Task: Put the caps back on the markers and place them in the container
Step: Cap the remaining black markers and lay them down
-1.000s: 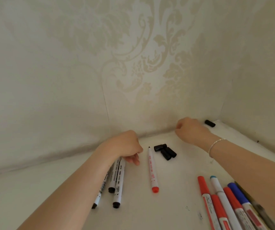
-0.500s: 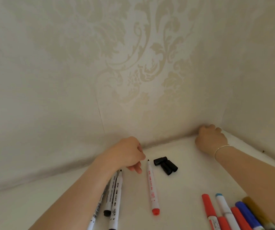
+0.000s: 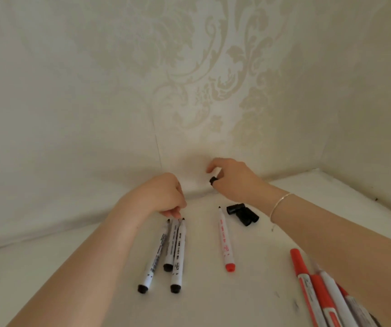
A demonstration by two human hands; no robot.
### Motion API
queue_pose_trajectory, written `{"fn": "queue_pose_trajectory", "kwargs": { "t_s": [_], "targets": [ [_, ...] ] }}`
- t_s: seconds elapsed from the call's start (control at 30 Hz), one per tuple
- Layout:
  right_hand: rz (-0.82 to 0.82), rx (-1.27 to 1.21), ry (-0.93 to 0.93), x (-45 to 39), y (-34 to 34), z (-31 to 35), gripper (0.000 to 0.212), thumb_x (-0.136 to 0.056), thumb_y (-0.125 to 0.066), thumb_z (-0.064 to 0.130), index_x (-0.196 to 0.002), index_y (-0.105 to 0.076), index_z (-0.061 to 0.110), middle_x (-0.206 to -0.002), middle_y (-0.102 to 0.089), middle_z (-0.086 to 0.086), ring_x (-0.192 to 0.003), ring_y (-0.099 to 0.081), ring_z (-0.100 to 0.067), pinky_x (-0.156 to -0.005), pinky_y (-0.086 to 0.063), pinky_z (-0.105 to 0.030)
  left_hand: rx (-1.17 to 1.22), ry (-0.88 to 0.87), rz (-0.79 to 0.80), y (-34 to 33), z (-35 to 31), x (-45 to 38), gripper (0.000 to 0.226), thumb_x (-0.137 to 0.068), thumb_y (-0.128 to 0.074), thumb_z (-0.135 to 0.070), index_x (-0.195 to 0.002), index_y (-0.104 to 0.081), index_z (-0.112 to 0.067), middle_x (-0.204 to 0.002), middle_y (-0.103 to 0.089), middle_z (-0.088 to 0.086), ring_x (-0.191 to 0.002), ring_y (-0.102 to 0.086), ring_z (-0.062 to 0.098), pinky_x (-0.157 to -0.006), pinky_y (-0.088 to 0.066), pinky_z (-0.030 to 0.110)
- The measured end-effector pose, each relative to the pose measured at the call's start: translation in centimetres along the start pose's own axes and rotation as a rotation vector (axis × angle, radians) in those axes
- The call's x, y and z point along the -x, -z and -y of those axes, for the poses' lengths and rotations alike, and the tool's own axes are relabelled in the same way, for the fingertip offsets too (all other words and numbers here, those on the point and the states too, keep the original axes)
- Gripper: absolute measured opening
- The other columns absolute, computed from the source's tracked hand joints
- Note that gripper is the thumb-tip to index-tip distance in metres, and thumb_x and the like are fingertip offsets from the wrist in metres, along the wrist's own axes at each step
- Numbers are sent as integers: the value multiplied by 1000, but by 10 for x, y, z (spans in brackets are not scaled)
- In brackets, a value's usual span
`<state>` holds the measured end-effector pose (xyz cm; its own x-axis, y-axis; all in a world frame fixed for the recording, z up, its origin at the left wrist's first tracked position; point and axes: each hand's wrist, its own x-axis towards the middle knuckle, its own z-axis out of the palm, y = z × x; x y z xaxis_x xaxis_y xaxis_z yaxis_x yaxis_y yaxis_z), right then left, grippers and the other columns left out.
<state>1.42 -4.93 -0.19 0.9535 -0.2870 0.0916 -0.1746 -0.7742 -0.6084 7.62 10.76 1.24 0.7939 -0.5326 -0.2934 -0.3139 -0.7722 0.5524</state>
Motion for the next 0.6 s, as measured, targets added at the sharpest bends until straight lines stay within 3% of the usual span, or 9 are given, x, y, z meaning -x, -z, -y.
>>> {"fn": "queue_pose_trajectory", "kwargs": {
  "t_s": [0.17, 0.3, 0.43, 0.6],
  "targets": [
    [5, -107, 7, 21, -13, 38, 23, -85, -52, 7, -98, -67, 18, -94, -64, -6, -54, -52, -13, -38, -35, -10, -36, 34, -33, 4, 22, 22, 10, -89, -58, -6, -95, -65, -3, -65, -64, 3, -57, -61, 8, -51, -49, 16],
    [-30, -262, -107, 37, -25, 42, 21, -82, -54, 3, -92, -67, 16, -88, -69, -12, -67, -66, -19, -52, -47, -19, -67, 43, -57, -4, 37, 32, 14, -89, -61, -14, -99, -63, -5, -73, -66, 5, -66, -60, 16, -63, -51, 23],
    [-71, -379, -177, 54, -39, 41, 22, -81, -54, 0, -95, -64, 13, -85, -69, -16, -63, -60, -19, -57, -48, -25, -164, 58, -79, -13, 52, 36, 25, -90, -60, -28, -106, -58, -9, -84, -66, 5, -67, -60, 18, -70, -49, 29],
    [-176, -448, -203, 68, -60, 43, 17, -83, -58, 10, -99, -53, 15, -97, -65, -11, -73, -57, -18, -51, -39, -21, -195, 102, -60, -24, 63, 36, 48, -88, -61, -37, -112, -60, 4, -89, -66, 12, -98, -65, 30, -71, -43, 29]
  ]
}}
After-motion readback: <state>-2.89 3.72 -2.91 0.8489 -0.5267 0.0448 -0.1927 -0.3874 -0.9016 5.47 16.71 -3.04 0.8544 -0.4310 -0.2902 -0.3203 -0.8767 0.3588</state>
